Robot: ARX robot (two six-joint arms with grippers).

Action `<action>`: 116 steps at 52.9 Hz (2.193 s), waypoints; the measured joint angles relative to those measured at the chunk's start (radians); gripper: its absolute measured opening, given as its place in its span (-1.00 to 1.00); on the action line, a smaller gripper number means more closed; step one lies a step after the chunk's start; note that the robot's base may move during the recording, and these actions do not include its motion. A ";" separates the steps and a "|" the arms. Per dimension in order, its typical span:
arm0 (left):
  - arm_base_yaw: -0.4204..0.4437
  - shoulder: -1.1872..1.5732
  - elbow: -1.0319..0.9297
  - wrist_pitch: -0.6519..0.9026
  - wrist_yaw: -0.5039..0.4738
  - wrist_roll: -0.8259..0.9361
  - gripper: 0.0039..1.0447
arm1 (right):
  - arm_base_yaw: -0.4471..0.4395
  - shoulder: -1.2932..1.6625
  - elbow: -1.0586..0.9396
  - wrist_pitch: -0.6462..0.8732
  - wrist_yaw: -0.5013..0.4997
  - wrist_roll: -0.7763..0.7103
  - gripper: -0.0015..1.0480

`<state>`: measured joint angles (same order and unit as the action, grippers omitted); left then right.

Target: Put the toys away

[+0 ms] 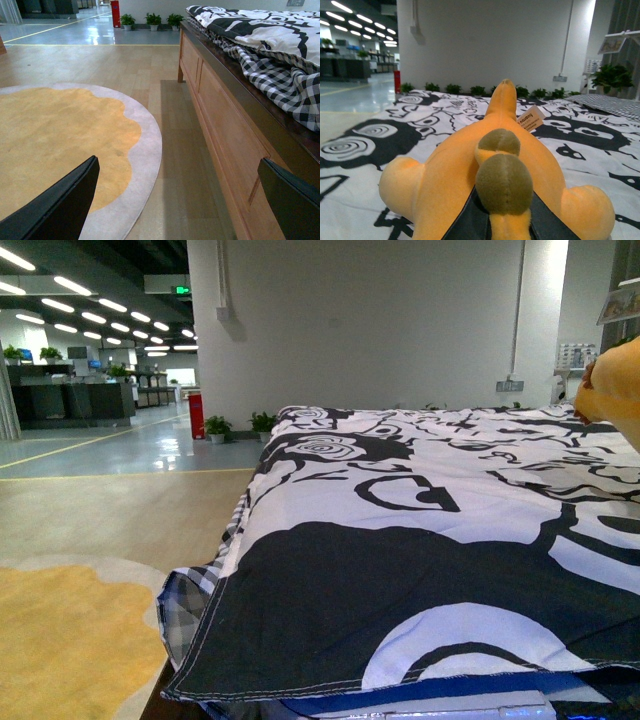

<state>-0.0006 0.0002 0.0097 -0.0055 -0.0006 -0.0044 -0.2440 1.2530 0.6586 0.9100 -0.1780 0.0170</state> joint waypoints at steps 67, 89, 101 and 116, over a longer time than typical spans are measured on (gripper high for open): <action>0.000 0.000 0.000 0.000 0.000 0.000 0.89 | -0.050 -0.539 -0.151 -0.452 -0.259 0.289 -0.88; 0.000 0.000 0.000 0.000 0.000 0.000 0.89 | 0.122 -0.779 -0.383 -0.689 0.059 0.005 -0.88; 0.000 0.000 0.000 0.000 0.000 0.000 0.89 | 0.238 -0.865 -0.477 -0.681 0.169 -0.009 -0.88; 0.000 0.000 0.000 0.000 0.000 0.000 0.89 | 0.240 -0.941 -0.541 -0.686 0.171 -0.011 -0.88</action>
<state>-0.0006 0.0002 0.0097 -0.0055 -0.0006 -0.0044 -0.0036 0.3119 0.1177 0.2237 -0.0071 0.0063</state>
